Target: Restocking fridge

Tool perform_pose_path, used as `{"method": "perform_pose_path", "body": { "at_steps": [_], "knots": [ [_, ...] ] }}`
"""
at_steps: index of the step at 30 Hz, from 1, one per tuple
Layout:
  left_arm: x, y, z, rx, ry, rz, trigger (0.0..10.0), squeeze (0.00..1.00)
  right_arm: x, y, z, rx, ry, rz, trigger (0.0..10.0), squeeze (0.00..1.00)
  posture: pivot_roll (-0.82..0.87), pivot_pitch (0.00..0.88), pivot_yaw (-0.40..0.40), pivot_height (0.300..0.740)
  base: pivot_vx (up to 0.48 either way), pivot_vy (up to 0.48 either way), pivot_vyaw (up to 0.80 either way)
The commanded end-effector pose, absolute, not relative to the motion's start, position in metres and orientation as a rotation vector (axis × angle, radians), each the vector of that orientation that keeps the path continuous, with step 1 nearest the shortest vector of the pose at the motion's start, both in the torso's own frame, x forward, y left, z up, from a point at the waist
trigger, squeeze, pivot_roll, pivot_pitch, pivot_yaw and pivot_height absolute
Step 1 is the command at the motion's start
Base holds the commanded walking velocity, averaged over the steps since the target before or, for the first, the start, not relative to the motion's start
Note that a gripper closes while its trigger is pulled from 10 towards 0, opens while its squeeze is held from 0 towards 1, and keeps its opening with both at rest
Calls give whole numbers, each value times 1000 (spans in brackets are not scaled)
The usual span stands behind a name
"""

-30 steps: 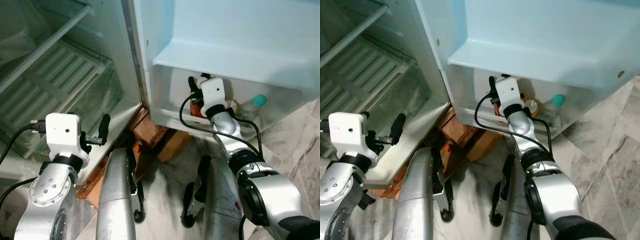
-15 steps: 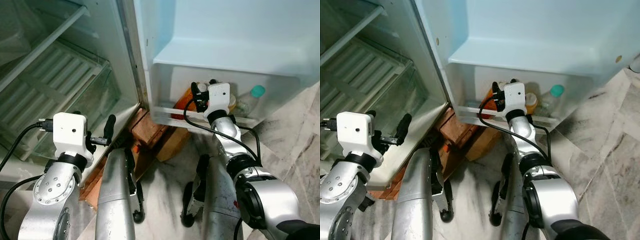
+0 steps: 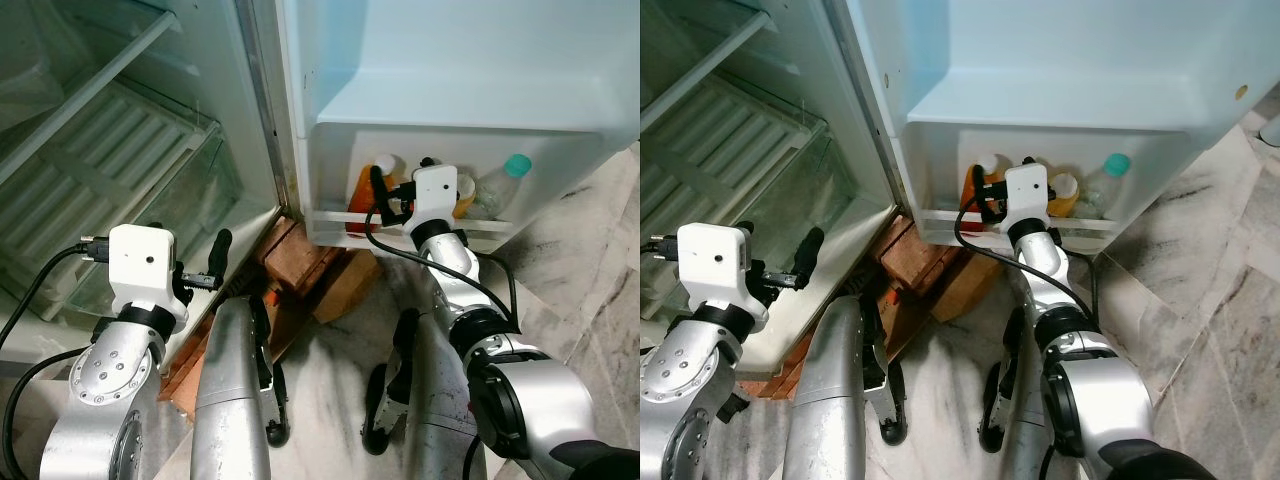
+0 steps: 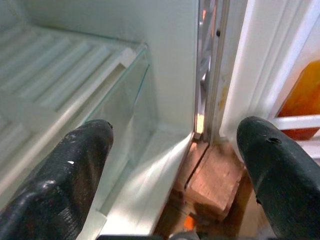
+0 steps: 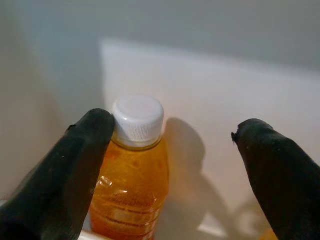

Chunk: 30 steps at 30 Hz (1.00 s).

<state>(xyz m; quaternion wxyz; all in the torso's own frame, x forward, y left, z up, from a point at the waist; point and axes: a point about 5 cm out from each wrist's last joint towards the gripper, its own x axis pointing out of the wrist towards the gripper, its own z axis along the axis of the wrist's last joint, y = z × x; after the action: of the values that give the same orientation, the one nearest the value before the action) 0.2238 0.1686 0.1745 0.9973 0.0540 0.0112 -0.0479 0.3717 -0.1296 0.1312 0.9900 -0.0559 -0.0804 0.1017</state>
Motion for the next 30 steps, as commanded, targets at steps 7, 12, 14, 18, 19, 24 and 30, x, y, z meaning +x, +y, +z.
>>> {"method": "perform_pose_path", "body": {
  "at_steps": [7, 12, 14, 18, 19, 24, 30],
  "knots": [
    [230, 174, 171, 124, 18, -57, 10000, 0, 373, -121, 140, -15, -183, 287, 10000, 0, 303, 226, 14, 522, 0, 0, 0],
    [239, 172, 168, 104, 7, -40, 10000, 0, 370, -116, 145, 34, -190, 372, 10000, 0, 265, 182, -5, 522, 0, 0, 0],
    [241, 171, 166, 96, 4, -38, 10000, 0, 366, -113, 145, 63, -187, 404, 10000, 0, 243, 157, -10, 522, 0, 0, 0],
    [242, 169, 160, 82, 10, -34, 10000, 0, 354, -110, 141, 115, -180, 428, 10000, 0, 218, 122, -20, 522, 0, 0, 0],
    [241, 169, 156, 79, 15, -34, 10000, 0, 347, -108, 139, 120, -182, 440, 10000, 0, 214, 117, -21, 522, 0, 0, 0],
    [238, 169, 147, 79, 22, -35, 10000, 0, 319, -108, 132, 97, -189, 374, 10000, 0, 198, 55, -36, 522, 0, 0, 0],
    [245, 174, 148, 84, -22, -10, 10000, 0, 302, -119, 126, 121, -182, 253, 10000, 0, 186, 0, -39, 522, 0, 0, 0]
  ]
}}
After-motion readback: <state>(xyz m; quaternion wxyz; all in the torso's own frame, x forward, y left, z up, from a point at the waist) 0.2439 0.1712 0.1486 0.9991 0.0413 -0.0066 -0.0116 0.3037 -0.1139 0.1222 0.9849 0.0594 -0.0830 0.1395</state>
